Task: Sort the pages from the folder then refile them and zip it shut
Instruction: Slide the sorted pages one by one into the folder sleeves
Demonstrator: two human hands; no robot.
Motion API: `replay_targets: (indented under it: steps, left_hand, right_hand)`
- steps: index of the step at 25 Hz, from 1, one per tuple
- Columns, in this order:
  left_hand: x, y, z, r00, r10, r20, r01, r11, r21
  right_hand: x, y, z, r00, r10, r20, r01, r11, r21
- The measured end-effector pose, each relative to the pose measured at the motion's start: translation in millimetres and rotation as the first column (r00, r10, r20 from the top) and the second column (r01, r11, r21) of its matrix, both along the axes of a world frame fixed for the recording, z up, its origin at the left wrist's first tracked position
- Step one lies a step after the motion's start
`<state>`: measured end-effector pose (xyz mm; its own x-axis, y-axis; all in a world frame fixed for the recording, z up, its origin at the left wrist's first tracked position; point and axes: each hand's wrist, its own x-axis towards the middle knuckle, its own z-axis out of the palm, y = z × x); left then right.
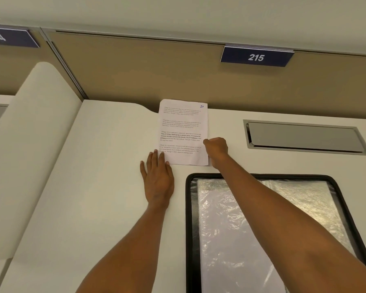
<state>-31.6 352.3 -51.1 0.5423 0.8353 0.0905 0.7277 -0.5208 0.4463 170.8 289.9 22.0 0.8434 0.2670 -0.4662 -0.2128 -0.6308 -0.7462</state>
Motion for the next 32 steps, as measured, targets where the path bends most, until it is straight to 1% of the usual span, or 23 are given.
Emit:
replay_targets:
  steps: [6,8,10,14,19,21,23,24,25,26,28,29,30,31,32]
  left_hand:
    - [-2,-1,2,0.999,-0.001,0.046,0.000,1.000,0.025]
    - [-3,-2,3,0.997,0.001,0.074,-0.003,1.000,0.022]
    - [-4,-1,5,0.995,0.007,0.104,-0.008,1.000,0.007]
    - [-10,0,11,0.971,0.049,0.235,-0.022,0.993,-0.117]
    - [-13,-3,30,0.890,0.181,0.419,-0.055,0.954,-0.294]
    - [-12,-16,53,0.861,0.249,0.443,-0.088,0.932,-0.353]
    - [-12,-28,70,0.863,0.286,0.417,-0.102,0.906,-0.411]
    - [-12,-33,72,0.860,0.311,0.404,-0.094,0.875,-0.475]
    - [-13,-39,73,0.846,0.348,0.403,-0.069,0.822,-0.565]
    - [-13,-45,73,0.816,0.408,0.409,-0.036,0.742,-0.670]
    - [-13,-56,74,0.755,0.547,0.360,0.021,0.530,-0.848]
    - [-14,-63,77,0.756,0.568,0.326,0.063,0.432,-0.900]
    - [-16,-74,79,0.775,0.557,0.300,0.099,0.361,-0.927]
    - [-18,-85,80,0.798,0.528,0.290,0.130,0.319,-0.939]
    - [-19,-97,78,0.817,0.495,0.296,0.156,0.305,-0.940]
  right_hand:
    - [-7,-2,-3,0.996,0.067,0.058,-0.066,0.998,-0.020]
    - [-7,-4,-6,0.995,0.065,0.074,-0.063,0.998,-0.032]
    - [-6,-8,-8,0.996,0.031,0.081,-0.032,0.999,0.011]
    - [-8,-26,-6,0.999,-0.033,-0.030,0.037,0.988,0.152]
    - [-21,-79,-4,0.976,-0.065,-0.209,0.132,0.936,0.326]
    - [-30,-109,-3,0.965,-0.054,-0.256,0.151,0.915,0.375]
    - [-39,-141,-3,0.960,-0.031,-0.278,0.147,0.903,0.404]
    - [-44,-157,-3,0.960,-0.020,-0.278,0.135,0.905,0.404]
    - [-49,-174,-3,0.959,-0.008,-0.282,0.127,0.905,0.405]
    - [-54,-192,-2,0.956,0.009,-0.292,0.115,0.907,0.406]
    - [-62,-224,-1,0.950,0.043,-0.309,0.092,0.908,0.409]
    - [-66,-240,1,0.950,0.061,-0.308,0.074,0.910,0.408]
    - [-71,-258,4,0.949,0.079,-0.305,0.055,0.912,0.407]
    - [-75,-274,8,0.947,0.098,-0.305,0.037,0.912,0.409]
    - [-79,-291,11,0.946,0.119,-0.303,0.017,0.912,0.409]
